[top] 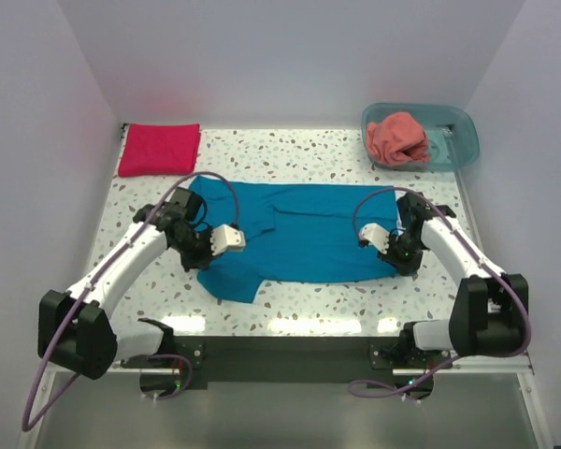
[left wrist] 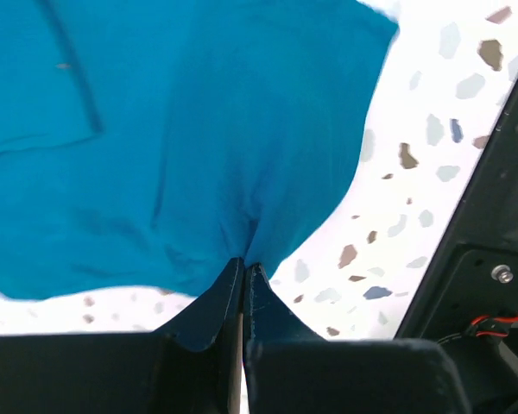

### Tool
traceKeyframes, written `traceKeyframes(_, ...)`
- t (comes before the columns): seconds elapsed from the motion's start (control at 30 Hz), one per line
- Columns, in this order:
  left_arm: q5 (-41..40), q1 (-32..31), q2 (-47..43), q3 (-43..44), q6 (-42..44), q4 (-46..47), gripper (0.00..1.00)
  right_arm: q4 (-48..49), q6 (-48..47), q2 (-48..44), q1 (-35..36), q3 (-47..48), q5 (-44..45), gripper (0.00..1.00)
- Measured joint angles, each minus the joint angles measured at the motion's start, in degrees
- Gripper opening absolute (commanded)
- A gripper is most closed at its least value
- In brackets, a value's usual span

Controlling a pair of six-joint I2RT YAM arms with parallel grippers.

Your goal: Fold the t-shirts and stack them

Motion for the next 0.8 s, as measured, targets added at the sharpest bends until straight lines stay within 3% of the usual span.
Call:
traceKeyframes(0.3,1.38,7.80,13.33,18.25,3.82,-3.15,0.00,-2.69,-0.83,10.73,-3.72,12.79,-1.49,0.00)
traceKeyframes(0.8,1.46,8.83,38.51,46.86,7.50,-4.55,0.00,-2.82,-1.07,28.04,-3.76,30.01,-1.95,0.00)
